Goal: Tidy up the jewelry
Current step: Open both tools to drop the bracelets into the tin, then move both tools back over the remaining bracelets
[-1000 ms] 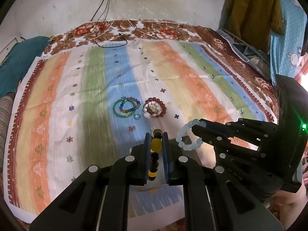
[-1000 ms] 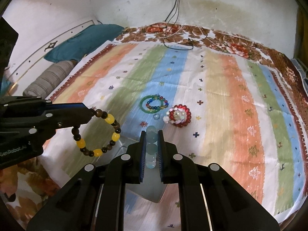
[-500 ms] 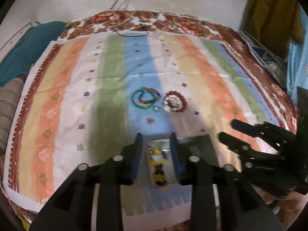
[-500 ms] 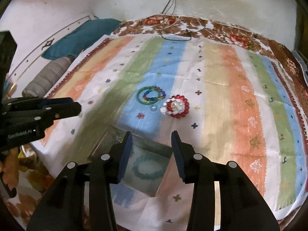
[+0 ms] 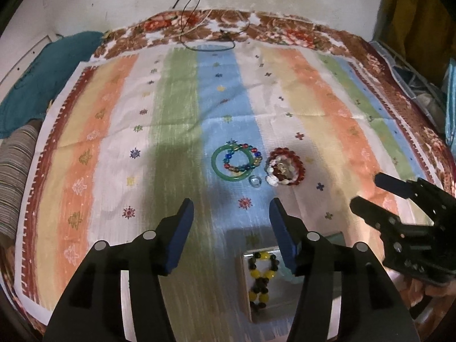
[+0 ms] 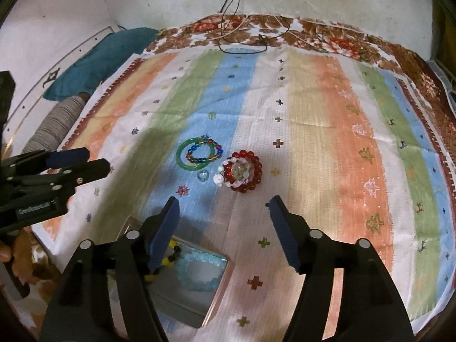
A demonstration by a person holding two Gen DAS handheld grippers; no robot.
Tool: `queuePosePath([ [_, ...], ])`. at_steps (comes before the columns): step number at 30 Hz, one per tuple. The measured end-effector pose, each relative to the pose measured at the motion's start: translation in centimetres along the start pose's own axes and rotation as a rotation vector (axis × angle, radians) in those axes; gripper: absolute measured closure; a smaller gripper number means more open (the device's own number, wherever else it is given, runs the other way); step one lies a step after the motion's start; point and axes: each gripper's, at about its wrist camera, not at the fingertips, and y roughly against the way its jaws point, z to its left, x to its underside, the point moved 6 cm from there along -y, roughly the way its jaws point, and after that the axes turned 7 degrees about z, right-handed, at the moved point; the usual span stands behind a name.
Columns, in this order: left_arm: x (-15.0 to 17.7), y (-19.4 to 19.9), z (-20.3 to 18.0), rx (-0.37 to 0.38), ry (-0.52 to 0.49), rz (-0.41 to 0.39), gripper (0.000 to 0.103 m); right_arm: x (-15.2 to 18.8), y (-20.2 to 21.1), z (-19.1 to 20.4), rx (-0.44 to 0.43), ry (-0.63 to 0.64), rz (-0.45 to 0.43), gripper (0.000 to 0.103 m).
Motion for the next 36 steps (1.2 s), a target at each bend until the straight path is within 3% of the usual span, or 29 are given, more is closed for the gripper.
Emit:
queuePosePath([
  [9, -1.4, -2.7, 0.8, 0.036, 0.063, 0.048, 0.048, -1.1, -1.8, -1.3, -0.006, -0.042, 0.038, 0.036],
  [36, -4.9, -8.4, 0.5, 0.012, 0.062, 0.095, 0.045, -2.3, -7.4, -1.7, 0.028, -0.033, 0.160, 0.035],
])
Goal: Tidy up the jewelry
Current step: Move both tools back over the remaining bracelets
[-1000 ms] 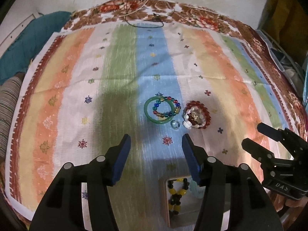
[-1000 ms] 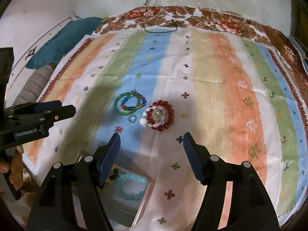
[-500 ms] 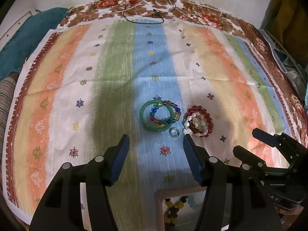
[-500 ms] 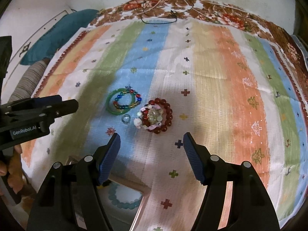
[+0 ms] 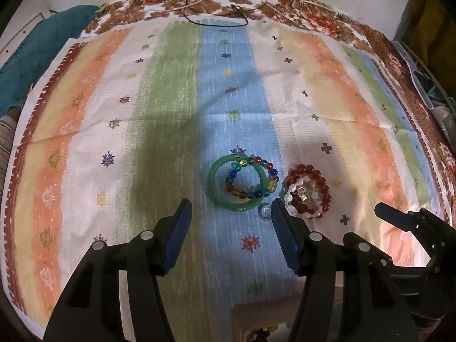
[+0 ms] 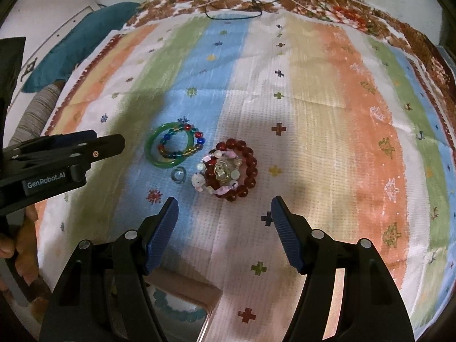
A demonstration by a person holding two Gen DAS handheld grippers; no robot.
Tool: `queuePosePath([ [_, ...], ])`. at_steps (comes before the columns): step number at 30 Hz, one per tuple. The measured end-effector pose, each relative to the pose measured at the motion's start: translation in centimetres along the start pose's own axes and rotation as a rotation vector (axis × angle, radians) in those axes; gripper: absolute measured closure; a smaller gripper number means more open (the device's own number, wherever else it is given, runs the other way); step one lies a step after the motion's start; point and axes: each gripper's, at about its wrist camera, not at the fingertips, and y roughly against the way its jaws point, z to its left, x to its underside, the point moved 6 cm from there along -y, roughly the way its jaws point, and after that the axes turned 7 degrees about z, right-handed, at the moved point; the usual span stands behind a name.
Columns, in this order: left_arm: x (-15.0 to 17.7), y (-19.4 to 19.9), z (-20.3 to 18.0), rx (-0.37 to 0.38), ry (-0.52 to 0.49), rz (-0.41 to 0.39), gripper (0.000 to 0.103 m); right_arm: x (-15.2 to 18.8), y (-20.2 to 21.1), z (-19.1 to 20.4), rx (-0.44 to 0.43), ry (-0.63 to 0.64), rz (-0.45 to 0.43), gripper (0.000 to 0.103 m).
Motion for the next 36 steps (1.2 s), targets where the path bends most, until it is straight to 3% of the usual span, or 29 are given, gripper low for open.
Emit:
queuePosePath([
  [31, -3.3, -5.7, -1.6, 0.013, -0.107, 0.040, 0.045, -2.2, -4.7, -0.7, -0.015, -0.047, 0.071, 0.036],
  [33, -3.4, -6.2, -1.6, 0.011, -0.116, 0.050, 0.045, -2.3, -5.2, -0.7, -0.024, -0.053, 0.084, 0.048],
  [36, -3.5, -6.7, -1.4, 0.009, -0.118, 0.058, 0.047, -2.4, -5.8, -0.6, -0.035, -0.062, 0.100, 0.050],
])
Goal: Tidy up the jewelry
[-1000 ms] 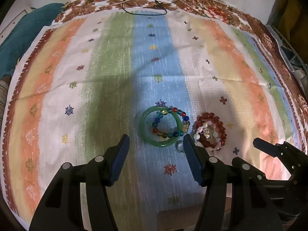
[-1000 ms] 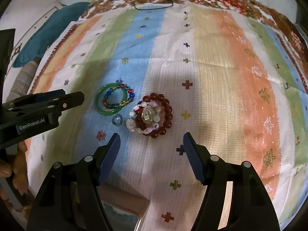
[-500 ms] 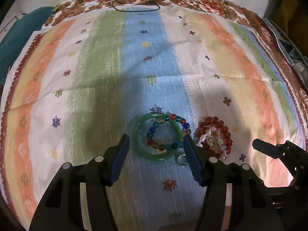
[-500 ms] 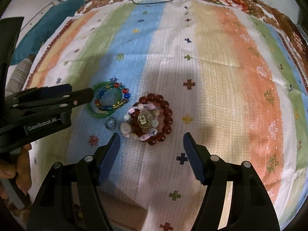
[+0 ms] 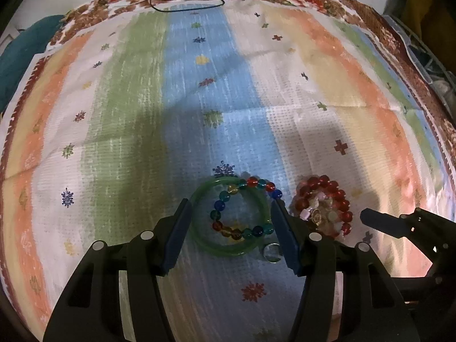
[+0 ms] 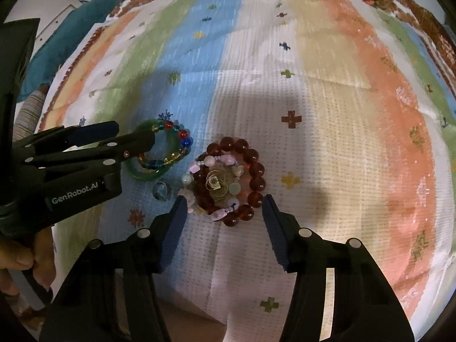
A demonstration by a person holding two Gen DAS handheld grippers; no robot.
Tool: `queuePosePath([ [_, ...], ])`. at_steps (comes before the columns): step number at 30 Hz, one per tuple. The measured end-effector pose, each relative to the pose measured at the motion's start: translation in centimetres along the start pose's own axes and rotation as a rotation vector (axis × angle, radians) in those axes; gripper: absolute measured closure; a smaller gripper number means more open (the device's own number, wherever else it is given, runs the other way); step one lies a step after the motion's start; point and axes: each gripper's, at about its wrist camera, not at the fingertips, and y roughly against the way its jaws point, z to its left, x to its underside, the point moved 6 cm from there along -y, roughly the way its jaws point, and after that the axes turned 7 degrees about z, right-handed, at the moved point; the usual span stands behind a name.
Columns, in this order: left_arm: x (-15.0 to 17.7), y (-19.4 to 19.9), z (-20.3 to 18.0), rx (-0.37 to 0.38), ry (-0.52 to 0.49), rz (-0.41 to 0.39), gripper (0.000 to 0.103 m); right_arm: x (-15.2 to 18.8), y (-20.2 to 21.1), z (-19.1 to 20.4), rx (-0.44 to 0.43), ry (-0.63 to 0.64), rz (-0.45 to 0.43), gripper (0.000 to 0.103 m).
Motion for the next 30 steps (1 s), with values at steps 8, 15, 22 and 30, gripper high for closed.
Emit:
queuePosePath([
  [8, -0.2, -1.1, -0.1, 0.000, -0.016, 0.019, 0.055, -0.2, -0.8, 0.0, -0.006, -0.013, 0.023, 0.059],
  [15, -0.1, -2.8, 0.4, -0.023, -0.021, 0.058, 0.068, -0.3, -1.2, -0.2, -0.001, -0.021, 0.036, 0.076],
  [22, 0.1, -3.2, 0.6, -0.038, -0.040, 0.055, 0.088, -0.3, -1.1, -0.2, 0.008, -0.009, 0.036, 0.084],
  [30, 0.2, -3.1, 0.6, -0.053, -0.050, 0.054, 0.094, -0.1, -1.3, 0.3, 0.002, 0.020, 0.042, 0.098],
])
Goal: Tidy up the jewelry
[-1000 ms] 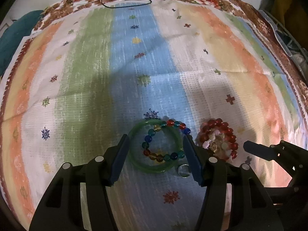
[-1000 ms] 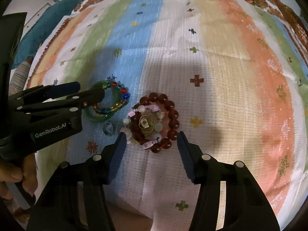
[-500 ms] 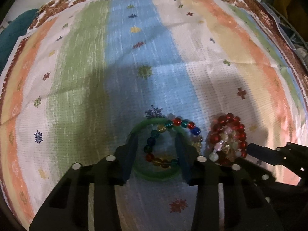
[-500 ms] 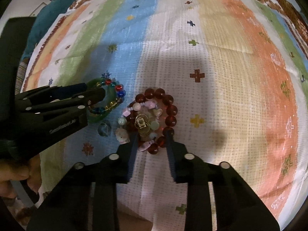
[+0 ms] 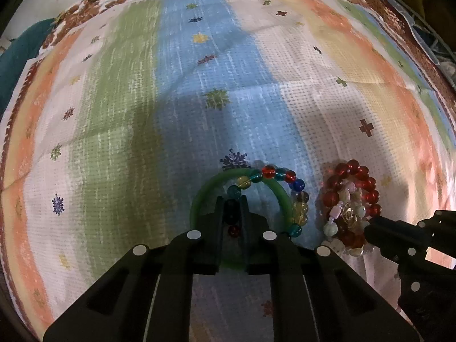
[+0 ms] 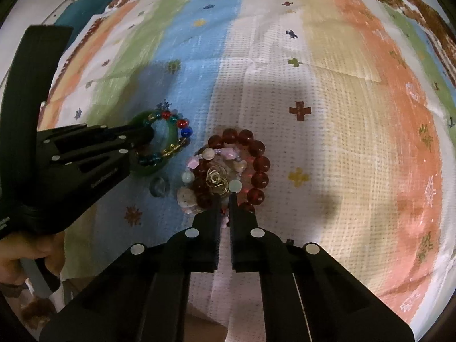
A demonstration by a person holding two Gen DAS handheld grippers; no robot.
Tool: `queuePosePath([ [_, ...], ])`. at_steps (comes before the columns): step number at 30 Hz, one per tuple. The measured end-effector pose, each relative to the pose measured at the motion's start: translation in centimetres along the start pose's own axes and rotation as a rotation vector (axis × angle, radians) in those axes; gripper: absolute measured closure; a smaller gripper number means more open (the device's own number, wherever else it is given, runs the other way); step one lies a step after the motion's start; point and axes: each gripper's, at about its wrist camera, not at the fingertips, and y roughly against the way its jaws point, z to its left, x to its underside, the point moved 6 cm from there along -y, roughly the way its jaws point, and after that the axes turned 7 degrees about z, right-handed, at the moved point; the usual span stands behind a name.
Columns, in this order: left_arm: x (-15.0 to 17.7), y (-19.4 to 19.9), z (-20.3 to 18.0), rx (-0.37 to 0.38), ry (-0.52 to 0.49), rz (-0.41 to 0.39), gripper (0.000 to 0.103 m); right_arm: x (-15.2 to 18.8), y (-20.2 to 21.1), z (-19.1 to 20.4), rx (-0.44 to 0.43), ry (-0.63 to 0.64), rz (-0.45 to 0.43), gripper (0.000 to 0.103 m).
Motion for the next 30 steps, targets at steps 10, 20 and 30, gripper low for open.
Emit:
queuePosePath([
  [10, 0.0, 1.8, 0.4, 0.025, 0.027, -0.030, 0.094, 0.0, 1.2, -0.1, -0.010, -0.013, -0.020, 0.102],
  [20, 0.2, 2.0, 0.1, 0.021, 0.014, -0.028, 0.094, 0.8, 0.8, 0.0, -0.038, -0.041, 0.037, 0.102],
  [30, 0.1, 1.9, 0.3, 0.021, 0.012, -0.026, 0.094, 1.1, 1.1, -0.5, -0.078, -0.067, 0.048, 0.101],
])
